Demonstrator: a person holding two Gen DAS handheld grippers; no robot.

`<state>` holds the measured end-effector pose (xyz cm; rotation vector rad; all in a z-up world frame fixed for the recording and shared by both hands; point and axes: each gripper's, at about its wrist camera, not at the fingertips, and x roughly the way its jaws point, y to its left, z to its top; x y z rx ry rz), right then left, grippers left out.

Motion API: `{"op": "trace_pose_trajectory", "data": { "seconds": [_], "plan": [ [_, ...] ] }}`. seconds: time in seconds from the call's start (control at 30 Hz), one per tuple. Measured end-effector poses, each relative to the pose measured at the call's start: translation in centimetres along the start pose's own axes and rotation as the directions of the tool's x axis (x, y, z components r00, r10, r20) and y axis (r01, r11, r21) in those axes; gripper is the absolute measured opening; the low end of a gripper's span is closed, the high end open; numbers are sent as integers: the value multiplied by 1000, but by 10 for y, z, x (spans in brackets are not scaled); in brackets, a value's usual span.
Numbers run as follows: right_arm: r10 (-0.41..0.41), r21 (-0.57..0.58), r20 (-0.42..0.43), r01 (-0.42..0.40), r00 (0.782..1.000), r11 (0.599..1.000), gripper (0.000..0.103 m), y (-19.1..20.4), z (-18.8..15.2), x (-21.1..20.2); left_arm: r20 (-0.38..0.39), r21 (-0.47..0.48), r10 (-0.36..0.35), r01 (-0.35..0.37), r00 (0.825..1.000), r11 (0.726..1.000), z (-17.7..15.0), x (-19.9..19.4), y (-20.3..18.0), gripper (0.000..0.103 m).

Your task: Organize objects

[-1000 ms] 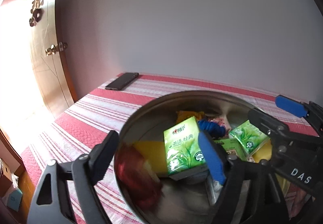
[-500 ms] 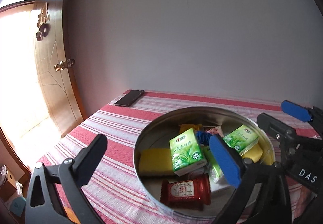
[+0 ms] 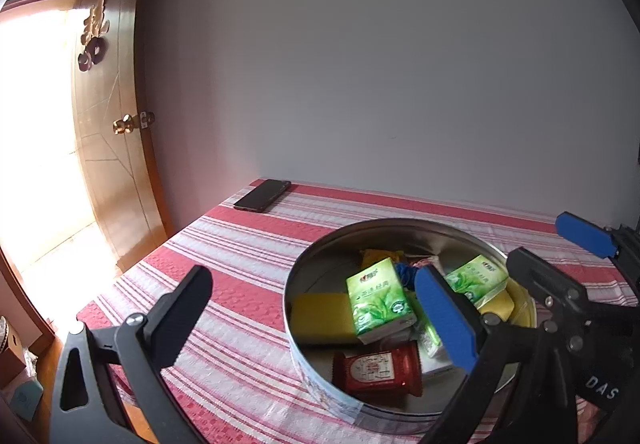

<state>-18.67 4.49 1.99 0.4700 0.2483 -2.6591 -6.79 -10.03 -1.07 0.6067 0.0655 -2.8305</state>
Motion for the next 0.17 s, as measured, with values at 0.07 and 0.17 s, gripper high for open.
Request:
{"op": "trace_pose_trajectory", "data": {
  "seconds": [0.07,0.17],
  "plan": [
    [1,-4,-4,-1,1000,1000,73,1,-1,2,-2,5,7,-7,1000,1000,-1,1,0,103],
    [0,1,-8,0,1000,1000,73,1,-2,3,-6,1,6,-6,1000,1000,-2,1,1,103]
  ]
}}
